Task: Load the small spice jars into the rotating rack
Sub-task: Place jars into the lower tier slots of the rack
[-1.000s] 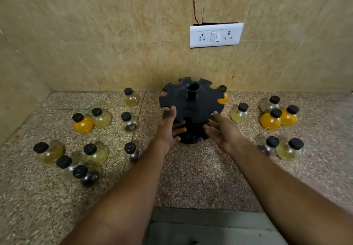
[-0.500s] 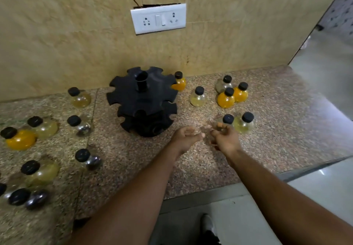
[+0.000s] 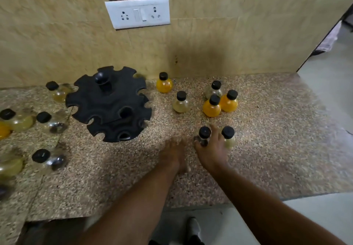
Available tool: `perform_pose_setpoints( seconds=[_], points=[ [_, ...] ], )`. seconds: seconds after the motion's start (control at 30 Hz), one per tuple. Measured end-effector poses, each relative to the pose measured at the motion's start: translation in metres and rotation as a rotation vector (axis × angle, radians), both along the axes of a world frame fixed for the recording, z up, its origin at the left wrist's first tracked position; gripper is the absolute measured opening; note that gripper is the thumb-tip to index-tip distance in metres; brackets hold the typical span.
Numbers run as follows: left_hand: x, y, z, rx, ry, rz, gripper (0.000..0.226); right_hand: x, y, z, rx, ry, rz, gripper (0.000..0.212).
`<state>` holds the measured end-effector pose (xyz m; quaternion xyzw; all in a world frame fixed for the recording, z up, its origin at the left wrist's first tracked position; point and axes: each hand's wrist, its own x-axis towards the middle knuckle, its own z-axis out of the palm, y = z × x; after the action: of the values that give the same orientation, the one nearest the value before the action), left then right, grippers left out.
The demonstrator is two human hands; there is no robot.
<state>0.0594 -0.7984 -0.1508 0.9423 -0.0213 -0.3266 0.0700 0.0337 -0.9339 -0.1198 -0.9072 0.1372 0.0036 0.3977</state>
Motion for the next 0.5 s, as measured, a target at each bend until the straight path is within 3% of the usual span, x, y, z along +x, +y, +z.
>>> perform_pose_setpoints(
  seconds=[0.13, 0.2, 0.33, 0.43, 0.5],
  points=[
    [0.005, 0.004, -0.007, 0.010, -0.037, 0.021, 0.120, 0.013, -0.004, -0.009, 0.009, 0.024, 0.028, 0.069],
    [0.007, 0.010, -0.015, -0.150, -0.088, 0.153, 0.107, 0.018, -0.007, -0.012, -0.007, 0.019, 0.036, 0.061],
    [0.007, 0.019, -0.004, -0.927, -0.313, 1.025, 0.065, 0.025, -0.003, -0.010, -0.051, -0.007, 0.101, 0.057],
    [0.010, 0.037, 0.003, -1.280, -0.357, 1.579, 0.045, 0.036, 0.011, -0.003, -0.032, -0.062, 0.220, 0.055],
    [0.006, 0.049, 0.006, -1.421, -0.349, 1.744, 0.043, 0.043, 0.024, 0.002, -0.040, -0.064, 0.333, 0.056]
  ],
)
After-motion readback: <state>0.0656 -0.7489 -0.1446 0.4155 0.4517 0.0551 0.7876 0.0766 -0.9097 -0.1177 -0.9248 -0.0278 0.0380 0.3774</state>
